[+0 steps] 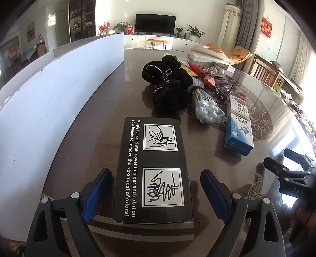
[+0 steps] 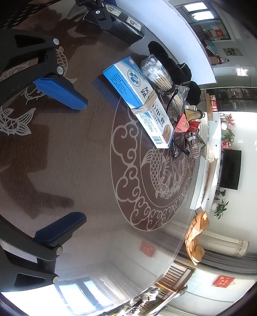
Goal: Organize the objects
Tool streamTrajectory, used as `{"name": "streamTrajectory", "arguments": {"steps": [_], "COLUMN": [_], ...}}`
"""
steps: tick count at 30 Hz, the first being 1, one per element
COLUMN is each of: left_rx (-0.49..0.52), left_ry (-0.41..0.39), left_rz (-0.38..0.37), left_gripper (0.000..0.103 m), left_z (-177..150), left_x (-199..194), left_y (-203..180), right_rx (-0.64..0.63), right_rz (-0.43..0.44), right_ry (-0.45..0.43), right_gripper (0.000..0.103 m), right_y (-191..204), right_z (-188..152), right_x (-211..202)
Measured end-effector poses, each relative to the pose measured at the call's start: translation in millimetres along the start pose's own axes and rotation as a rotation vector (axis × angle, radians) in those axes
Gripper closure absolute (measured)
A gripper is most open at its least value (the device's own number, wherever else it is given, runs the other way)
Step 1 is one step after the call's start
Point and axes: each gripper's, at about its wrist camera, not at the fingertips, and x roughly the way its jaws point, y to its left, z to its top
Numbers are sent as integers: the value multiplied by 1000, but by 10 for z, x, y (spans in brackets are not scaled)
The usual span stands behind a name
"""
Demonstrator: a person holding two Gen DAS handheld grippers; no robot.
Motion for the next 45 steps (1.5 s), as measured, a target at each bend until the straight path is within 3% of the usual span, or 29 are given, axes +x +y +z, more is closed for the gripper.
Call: {"name": "streamTrajectory", "arguments": {"steps": [3,8,45], "left_rx": [38,42,22], "left_ry": [4,4,-15], "left_rz": [48,41,56], "left_gripper": [0,0,0], "left_z": [5,22,37], "left_x": [69,83,112], "left_y": [-101,-86,-54], "right_rx": [-52,-66,-66], "right_rz": [18,28,27], "right_ry": [10,15,15], "right_gripper": [0,0,0], "right_y": [-15,-18,-19], "right_z": [117,312,315], "right_x": [91,240,243]}}
